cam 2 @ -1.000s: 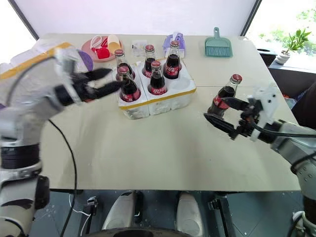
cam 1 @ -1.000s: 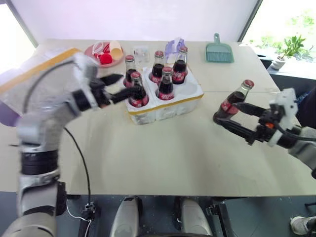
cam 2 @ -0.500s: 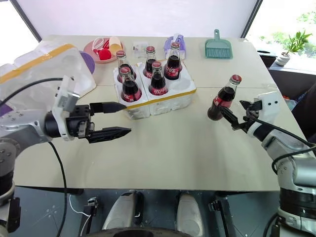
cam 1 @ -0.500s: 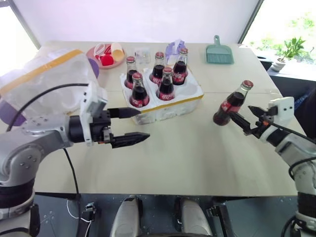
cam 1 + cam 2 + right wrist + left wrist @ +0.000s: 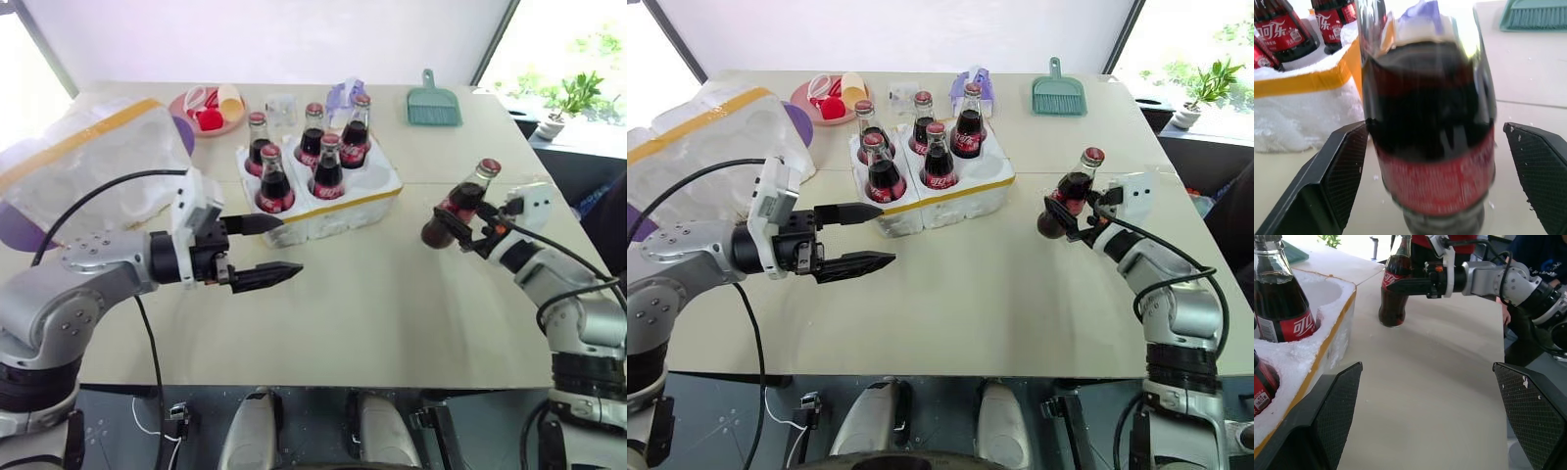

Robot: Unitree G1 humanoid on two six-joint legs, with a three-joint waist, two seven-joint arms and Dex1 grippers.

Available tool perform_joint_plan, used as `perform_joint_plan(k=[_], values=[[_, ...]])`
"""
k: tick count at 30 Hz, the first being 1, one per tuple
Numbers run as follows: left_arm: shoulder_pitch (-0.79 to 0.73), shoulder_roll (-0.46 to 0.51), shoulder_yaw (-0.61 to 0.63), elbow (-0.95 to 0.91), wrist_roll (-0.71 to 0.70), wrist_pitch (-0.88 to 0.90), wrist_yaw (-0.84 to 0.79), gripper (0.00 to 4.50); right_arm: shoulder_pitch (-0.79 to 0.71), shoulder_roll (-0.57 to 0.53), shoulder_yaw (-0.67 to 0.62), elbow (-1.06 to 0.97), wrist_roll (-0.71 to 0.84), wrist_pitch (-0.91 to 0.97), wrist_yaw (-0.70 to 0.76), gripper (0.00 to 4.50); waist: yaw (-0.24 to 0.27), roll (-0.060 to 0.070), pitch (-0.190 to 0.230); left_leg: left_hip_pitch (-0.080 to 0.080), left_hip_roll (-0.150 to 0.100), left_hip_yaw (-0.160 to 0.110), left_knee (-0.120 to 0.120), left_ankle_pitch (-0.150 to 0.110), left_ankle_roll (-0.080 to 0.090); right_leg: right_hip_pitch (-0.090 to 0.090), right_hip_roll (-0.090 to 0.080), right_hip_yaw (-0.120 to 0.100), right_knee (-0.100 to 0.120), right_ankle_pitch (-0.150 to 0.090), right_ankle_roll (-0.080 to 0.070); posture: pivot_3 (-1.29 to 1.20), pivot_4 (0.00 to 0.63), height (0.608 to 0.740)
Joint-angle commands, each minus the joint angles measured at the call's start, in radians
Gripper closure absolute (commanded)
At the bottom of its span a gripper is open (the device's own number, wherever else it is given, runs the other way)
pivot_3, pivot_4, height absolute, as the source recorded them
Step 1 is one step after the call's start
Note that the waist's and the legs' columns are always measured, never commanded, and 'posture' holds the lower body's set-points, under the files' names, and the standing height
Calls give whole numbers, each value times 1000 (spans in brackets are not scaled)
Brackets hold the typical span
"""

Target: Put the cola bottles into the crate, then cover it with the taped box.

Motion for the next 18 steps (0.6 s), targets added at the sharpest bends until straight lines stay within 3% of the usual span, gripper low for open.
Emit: perform_joint_plan(k=[1,4,8,14,18], values=[[-17,5,1,-5,5,-25,-12,0,-39,16,-3,24,-6,-42,13,564,0,0,0,0,0,0,0,0,0,0,0,0,0,0,0,0,150,736],[-16,9,-1,5,16,-31,-12,0,-52,15,-6,14,-4,-35,14,1705,-2,0,0,0,0,0,0,0,0,0,0,0,0,0,0,0,150,736],[-15,5,18,14,14,-32,-2,0,-79,-16,-26,-63,29,-3,30,1690,-2,2,1,0,0,0,0,0,0,0,0,0,0,0,0,0,150,736],[2,8,40,15,15,-41,21,0,-309,-27,-61,-110,156,105,21,1690,-17,9,6,-2,0,1,-1,0,0,-4,0,1,1,0,0,0,150,736],[2,3,34,15,22,-47,33,0,-427,13,10,-76,147,105,47,1690,-23,9,5,-2,0,1,-4,0,0,-4,0,1,0,0,0,0,150,736]])
